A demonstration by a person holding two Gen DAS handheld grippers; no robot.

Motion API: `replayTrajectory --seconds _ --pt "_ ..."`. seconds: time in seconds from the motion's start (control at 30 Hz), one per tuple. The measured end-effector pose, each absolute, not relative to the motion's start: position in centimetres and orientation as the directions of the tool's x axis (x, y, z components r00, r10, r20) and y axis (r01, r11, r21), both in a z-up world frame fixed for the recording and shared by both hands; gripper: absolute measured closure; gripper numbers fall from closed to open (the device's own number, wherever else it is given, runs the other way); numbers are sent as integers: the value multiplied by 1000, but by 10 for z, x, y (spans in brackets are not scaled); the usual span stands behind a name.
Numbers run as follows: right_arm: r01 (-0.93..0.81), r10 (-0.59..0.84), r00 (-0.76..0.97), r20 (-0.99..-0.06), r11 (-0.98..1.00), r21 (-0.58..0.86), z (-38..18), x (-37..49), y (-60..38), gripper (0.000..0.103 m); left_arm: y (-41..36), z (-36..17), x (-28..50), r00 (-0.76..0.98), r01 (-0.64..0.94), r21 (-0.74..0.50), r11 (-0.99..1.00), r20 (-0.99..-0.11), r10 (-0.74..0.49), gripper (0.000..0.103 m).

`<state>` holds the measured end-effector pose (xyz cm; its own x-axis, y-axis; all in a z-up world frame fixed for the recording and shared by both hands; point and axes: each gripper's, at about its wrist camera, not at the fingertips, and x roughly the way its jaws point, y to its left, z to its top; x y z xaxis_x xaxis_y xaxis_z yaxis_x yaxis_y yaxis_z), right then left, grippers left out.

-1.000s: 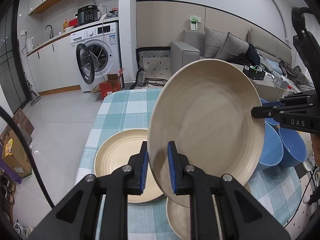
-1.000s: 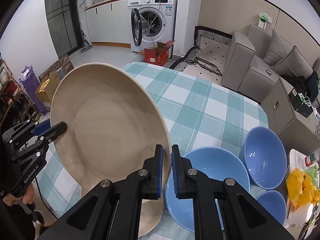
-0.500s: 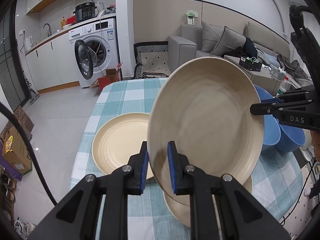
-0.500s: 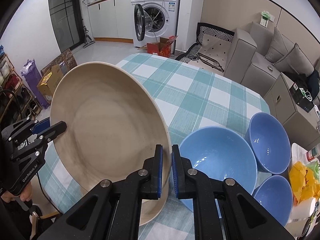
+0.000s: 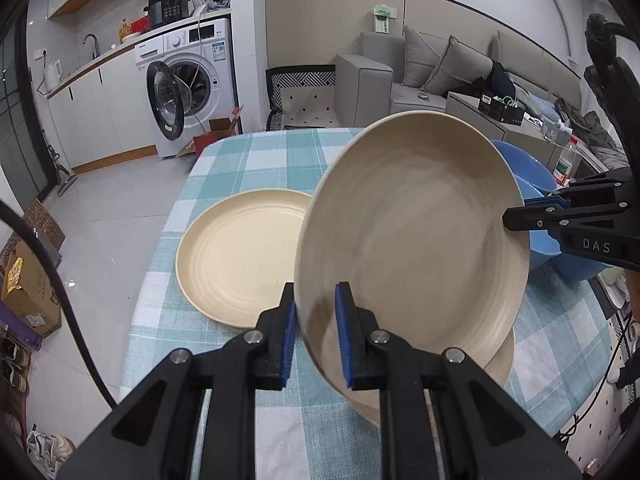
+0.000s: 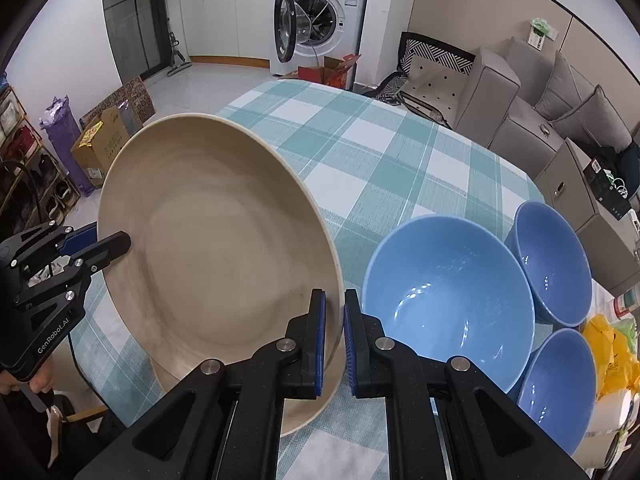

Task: Organize plates and bowls
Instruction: 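Lift the cream plate with both grippers and carry it toward another cream plate, then lower the cream plate onto the other cream plate and open both grippers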

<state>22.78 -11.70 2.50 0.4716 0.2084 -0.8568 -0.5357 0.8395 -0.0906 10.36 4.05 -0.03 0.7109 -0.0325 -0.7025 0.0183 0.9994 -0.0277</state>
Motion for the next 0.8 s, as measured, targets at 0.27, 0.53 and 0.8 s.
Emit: replayTrajectory --seconds 0.27,0.53,0.8 --pt "-539 189 462 -867 836 -105 13 226 -118 94 37 -15 104 685 27 -27 999 -728 -39 87" --pt "-546 171 448 -877 830 -117 2 225 -119 94 35 -24 106 667 37 -24 999 -743 -42 87" --pt "-552 145 437 -887 822 -138 -9 225 -117 94 33 -32 110 651 43 -26 999 -757 -48 87"
